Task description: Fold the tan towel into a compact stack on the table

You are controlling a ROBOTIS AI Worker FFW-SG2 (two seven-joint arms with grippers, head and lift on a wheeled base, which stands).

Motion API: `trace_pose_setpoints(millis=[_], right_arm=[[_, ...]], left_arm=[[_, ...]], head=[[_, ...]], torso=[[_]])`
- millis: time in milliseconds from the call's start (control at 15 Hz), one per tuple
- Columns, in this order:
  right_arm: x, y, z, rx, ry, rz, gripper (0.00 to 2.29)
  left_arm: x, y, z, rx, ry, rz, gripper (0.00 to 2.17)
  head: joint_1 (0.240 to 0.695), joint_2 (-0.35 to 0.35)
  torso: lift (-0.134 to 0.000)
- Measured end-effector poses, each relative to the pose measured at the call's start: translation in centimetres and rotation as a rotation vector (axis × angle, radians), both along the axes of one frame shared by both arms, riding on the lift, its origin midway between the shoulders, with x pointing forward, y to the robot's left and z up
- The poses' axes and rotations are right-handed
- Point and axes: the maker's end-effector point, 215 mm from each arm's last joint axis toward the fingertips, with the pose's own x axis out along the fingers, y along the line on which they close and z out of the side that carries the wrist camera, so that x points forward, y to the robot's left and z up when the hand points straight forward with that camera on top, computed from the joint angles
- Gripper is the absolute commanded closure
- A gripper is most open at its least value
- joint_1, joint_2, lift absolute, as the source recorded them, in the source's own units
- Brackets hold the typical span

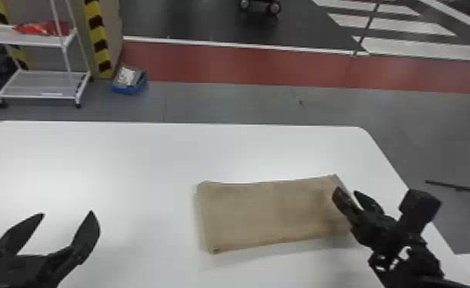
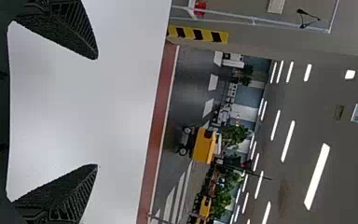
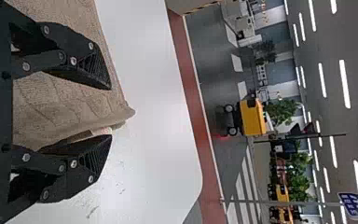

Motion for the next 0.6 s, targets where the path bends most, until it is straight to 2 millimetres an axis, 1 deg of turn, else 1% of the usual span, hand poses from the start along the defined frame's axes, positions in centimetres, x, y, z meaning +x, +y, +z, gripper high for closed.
trace_pose_setpoints(millis=[200, 333, 467, 600], right_arm=[[-1.1, -0.9, -1.4, 0.009, 0.055, 0.006, 0.08], [-1.7, -1.3, -3.3, 0.012, 0.091, 0.006, 0.13], [-1.7, -1.5, -4.5, 0.009, 0.109, 0.009, 0.31], [-1.4, -1.2, -4.9, 0.013, 0.106, 0.024, 0.58]], left_arm=[[0.1, -0.2, -0.3, -0.003, 0.003, -0.003, 0.05], [0.2, -0.5, -0.5, -0.007, 0.006, -0.007, 0.06], [0.4, -0.8, -0.7, -0.011, 0.009, -0.011, 0.06], [0.6, -0.9, -0.7, -0.012, 0.008, -0.013, 0.06]], head=[[0.695, -0.188], [0.695, -0.201], [0.695, -0.207], [0.695, -0.207]], torso=[[-0.114], [-0.114], [-0.114], [-0.114]])
